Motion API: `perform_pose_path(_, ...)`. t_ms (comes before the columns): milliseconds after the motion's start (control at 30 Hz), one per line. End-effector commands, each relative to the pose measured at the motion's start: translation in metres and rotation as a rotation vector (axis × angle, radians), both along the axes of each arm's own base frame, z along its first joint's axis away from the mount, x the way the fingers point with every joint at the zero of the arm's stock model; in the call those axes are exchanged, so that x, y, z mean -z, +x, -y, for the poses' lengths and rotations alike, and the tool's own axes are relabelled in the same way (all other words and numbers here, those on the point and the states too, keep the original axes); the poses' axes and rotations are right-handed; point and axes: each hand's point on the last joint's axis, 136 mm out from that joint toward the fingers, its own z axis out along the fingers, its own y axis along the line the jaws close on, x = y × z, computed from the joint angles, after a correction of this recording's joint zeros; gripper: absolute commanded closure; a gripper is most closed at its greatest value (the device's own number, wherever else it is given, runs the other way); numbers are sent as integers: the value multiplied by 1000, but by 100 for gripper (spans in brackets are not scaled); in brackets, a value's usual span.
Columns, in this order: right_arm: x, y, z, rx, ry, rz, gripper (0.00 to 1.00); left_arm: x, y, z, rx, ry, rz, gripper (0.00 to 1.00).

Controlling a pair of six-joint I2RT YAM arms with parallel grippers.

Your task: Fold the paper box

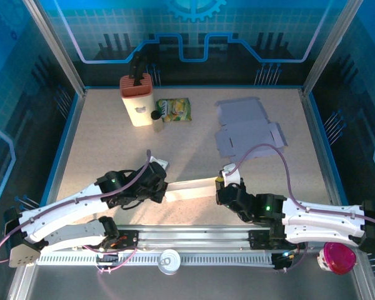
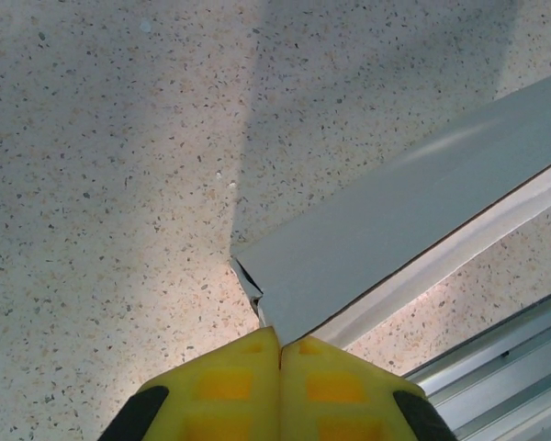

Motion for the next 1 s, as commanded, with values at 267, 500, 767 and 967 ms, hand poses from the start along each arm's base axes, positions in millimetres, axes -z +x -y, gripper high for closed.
perform_pose_path(267, 11, -7, 2, -13, -44, -39, 100, 0, 7, 17, -113, -160, 3, 100)
perform_pose_path(500, 11, -7, 5, -11, -46, -37, 100, -12, 6, 13, -164, -184, -23, 100)
perform_pose_path(767, 6, -9, 4, -25, -40, -38, 100, -11, 5, 16, -201, -228, -86, 100)
perform_pose_path(967, 9, -9, 3, -29, -44, -46, 100, -11, 7, 15, -210, -240, -107, 100)
